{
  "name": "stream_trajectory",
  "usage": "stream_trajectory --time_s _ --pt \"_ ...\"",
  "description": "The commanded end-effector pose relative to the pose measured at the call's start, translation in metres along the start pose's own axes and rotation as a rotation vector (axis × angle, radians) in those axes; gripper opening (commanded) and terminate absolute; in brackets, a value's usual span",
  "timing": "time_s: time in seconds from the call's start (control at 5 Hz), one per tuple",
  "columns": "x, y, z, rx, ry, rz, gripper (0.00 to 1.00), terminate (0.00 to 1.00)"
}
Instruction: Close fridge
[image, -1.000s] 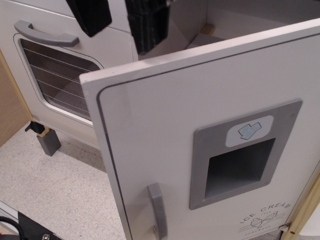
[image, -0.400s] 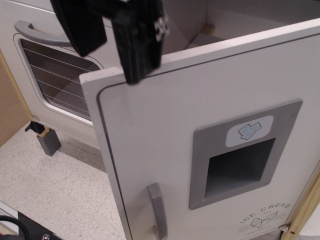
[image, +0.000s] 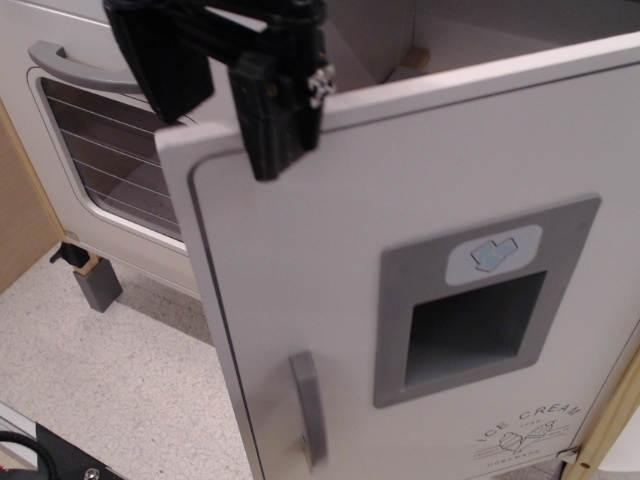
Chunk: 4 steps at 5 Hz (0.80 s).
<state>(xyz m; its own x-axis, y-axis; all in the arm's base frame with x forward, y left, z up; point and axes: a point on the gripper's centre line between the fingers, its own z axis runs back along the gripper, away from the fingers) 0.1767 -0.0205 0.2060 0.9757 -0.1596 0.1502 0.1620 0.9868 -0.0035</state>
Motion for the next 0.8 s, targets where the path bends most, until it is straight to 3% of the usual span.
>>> stream_trajectory --time_s 0.0,0.4,0.6 --pt "0.025 0.025 0.01 0.024 -0.062 0.102 1.0 0.0" --pt "0.042 0.034 0.025 0.011 -0.081 0.163 1.0 0.0" --pt "0.036 0.026 0.033 -0.004 -0.079 0.146 1.0 0.0"
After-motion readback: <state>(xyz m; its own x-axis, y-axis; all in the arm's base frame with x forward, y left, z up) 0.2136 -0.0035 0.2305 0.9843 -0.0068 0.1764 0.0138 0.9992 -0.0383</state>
